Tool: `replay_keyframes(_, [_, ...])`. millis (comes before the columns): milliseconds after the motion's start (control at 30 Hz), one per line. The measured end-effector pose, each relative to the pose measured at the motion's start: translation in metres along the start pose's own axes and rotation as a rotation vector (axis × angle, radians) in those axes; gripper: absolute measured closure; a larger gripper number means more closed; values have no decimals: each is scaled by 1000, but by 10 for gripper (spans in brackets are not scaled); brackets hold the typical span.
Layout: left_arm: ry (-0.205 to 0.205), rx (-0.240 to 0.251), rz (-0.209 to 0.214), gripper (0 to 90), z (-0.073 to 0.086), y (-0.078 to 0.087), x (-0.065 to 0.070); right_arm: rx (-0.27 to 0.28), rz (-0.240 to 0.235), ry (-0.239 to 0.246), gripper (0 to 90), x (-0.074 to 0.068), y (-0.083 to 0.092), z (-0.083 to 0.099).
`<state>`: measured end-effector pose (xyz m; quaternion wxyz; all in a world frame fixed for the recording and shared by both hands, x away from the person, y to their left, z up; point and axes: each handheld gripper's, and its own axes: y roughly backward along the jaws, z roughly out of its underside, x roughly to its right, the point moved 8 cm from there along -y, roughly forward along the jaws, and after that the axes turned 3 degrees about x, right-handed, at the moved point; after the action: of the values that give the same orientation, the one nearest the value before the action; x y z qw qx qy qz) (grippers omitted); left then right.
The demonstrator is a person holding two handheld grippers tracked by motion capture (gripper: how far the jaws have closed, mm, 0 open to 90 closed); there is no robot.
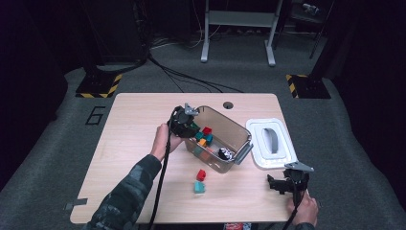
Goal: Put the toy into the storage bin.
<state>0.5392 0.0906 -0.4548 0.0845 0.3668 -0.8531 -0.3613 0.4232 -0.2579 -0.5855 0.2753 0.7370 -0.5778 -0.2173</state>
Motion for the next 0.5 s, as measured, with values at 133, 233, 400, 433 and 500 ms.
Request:
replay_keyframes(133, [5, -7, 6, 592, 4, -2, 2, 0, 0, 0, 0, 0, 0, 0])
replay_keyframes(233, [7, -11, 7, 589, 5, -1, 1, 0, 0, 0, 0, 0, 0, 0])
replay_keyframes(400, [0, -12, 5, 478, 5, 3, 2, 0, 0, 0, 0, 0, 0, 0])
replay_keyframes(433, [4, -12, 11, 457, 4, 5, 3, 0, 0, 0, 0, 0, 0, 0])
replay_keyframes(500, [2, 3, 4, 408, 3, 9, 2, 0, 0, 0, 0, 0, 0, 0])
